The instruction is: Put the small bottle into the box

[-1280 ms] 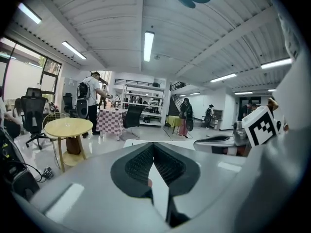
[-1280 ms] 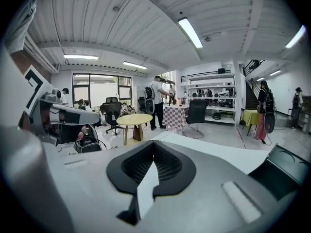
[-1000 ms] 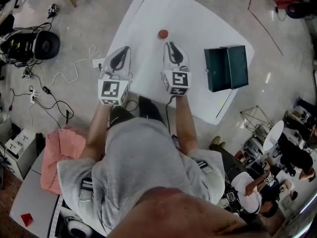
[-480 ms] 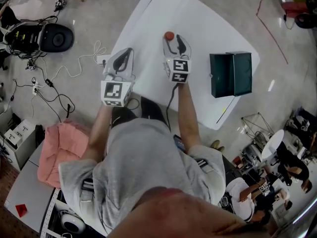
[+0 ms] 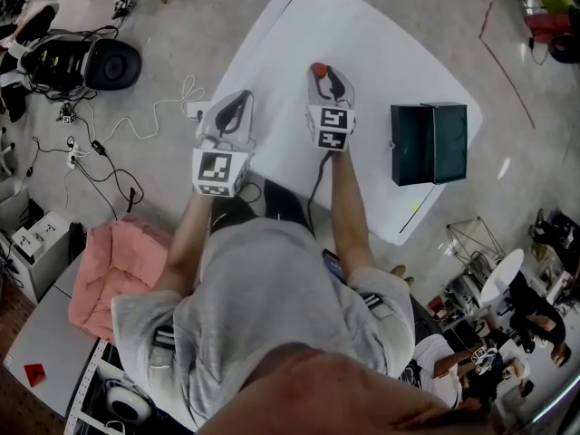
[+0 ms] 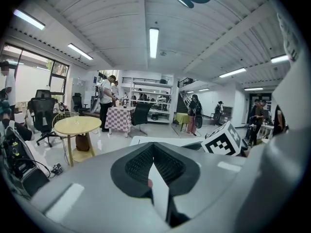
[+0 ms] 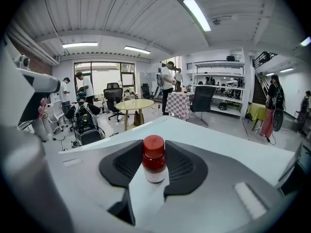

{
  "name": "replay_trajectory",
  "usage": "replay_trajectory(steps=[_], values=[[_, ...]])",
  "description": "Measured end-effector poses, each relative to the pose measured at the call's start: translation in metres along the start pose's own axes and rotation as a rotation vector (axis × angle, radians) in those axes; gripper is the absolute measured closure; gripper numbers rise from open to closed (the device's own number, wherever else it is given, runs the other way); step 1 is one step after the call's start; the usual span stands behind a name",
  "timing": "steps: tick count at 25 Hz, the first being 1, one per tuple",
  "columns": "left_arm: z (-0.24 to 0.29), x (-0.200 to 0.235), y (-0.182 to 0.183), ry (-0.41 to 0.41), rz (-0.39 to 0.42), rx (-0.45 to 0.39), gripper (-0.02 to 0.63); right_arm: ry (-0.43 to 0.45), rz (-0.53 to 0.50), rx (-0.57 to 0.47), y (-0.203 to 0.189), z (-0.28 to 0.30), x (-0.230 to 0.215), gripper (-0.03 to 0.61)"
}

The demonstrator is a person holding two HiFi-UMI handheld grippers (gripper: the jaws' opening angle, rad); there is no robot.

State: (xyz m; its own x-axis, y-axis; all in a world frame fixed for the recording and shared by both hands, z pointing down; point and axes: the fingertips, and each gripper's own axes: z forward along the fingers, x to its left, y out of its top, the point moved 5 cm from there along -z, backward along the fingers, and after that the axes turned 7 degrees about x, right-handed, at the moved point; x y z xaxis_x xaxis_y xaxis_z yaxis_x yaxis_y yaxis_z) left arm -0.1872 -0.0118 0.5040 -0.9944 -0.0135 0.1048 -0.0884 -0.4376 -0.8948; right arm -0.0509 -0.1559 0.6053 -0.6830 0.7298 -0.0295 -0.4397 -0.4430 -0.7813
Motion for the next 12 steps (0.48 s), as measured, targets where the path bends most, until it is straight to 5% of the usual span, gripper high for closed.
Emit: replay_trajectory(steps=[12], values=[[-0.004,-0.023,0.012,-0.031,0.028,-0.032,0.601,-0.005,-0.007,-0.085,0.019,-0.048,-0.007,0.439]])
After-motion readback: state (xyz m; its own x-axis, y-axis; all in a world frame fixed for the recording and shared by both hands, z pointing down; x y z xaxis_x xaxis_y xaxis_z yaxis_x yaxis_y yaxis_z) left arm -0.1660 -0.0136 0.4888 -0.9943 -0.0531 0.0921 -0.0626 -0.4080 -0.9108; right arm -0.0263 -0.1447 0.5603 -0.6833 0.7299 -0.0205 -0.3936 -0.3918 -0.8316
